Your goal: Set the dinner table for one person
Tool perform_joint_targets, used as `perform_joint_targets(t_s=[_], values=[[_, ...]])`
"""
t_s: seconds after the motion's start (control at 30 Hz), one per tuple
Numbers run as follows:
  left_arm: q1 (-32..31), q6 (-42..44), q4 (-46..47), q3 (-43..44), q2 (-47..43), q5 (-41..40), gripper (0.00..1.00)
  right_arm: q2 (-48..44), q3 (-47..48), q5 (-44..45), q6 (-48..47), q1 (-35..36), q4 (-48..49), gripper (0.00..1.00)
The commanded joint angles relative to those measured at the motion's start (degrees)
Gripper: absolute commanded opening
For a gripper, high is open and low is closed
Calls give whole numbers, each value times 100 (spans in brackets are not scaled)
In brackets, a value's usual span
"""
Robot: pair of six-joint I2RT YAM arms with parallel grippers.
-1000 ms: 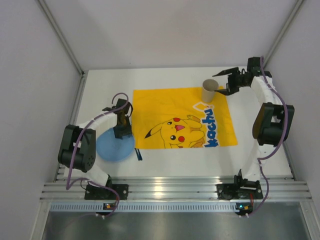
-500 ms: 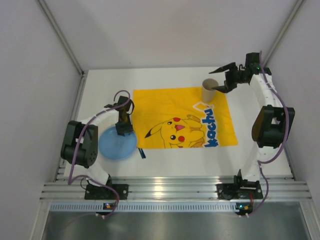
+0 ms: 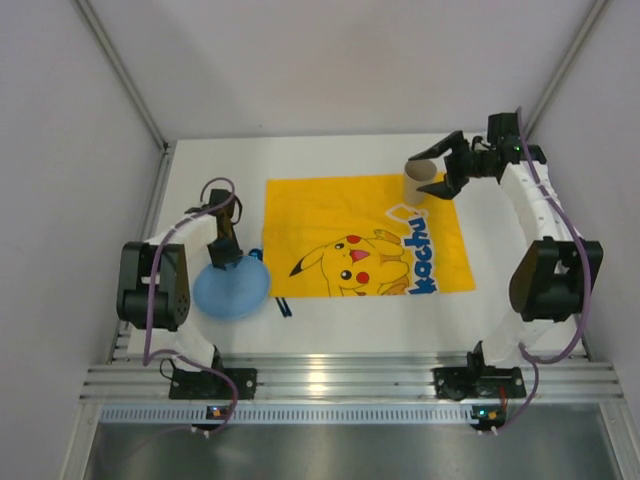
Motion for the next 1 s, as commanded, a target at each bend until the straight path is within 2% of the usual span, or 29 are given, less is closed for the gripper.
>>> perform_joint_targets(t_s=[0.0,0.13,0.37,0.47,0.53,0.6,0.7,0.73,0.77,0.97], values=[[517,442,122,-81,401,-317,36,-399,5,-129,-263,31,-142,75],[1002,583,202,357,752,-308,35,-610,-127,-129,-343,31,-160,75],[1257,504,-149,1571,1298,-457,35,-953,-285,-164,-404,31,-160,75],[1257,478,-325,1993,1263,-204,36,-1146,-442,-164,-413,31,-134,74],[1248,425,-396,2143,1063,323,36,-1304,-539,-147,-413,31,-99,75],[1187,303,-431,2135,772,578,37,-1410,-697,-147,-413,31,-64,75],[1152,232,-230,1820,43,1053,47,-1682,-865,-147,-422,31,-11,75],[1152,232,-168,1749,-272,1376,55,-1735,-900,-138,-448,31,-11,74],[1152,249,-133,1696,-406,1527,58,-1779,-970,-129,-466,31,-11,75],[819,197,-71,1502,-653,1775,62,-2087,-1242,-147,-607,31,-46,75]])
